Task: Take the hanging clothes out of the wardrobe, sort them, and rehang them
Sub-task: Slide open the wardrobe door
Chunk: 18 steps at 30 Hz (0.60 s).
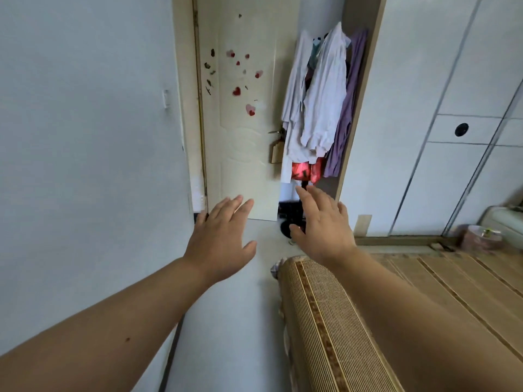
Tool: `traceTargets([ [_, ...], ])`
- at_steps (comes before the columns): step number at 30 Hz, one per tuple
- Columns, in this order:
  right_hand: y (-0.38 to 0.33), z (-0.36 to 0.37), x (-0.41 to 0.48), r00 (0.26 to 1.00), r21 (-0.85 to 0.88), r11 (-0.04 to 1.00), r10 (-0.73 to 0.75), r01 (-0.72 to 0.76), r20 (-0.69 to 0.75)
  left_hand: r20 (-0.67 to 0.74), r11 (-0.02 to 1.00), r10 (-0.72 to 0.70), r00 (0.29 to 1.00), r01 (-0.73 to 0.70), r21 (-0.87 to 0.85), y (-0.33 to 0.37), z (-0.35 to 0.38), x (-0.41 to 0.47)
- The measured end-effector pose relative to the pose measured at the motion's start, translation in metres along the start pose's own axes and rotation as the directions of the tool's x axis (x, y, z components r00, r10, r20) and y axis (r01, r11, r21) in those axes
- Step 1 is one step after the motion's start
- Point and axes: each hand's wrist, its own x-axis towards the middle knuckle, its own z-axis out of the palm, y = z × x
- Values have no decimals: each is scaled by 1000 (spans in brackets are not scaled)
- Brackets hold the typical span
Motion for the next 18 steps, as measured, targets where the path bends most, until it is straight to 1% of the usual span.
traceTargets([
  [6,53,75,44,977,34,999,34,-42,212,168,994,-81,983,92,-59,-11,79,49],
  [10,79,116,56,944,46,998,22,-40,330,247,986,-120,962,144,-81,-22,119,70],
  [13,91,140,62,909,63,997,22,-53,416,291,985,-126,948,154,-74,-34,141,86],
  [18,109,178,84,872,80,995,15,-62,489,345,978,-144,927,186,-90,-59,176,123],
])
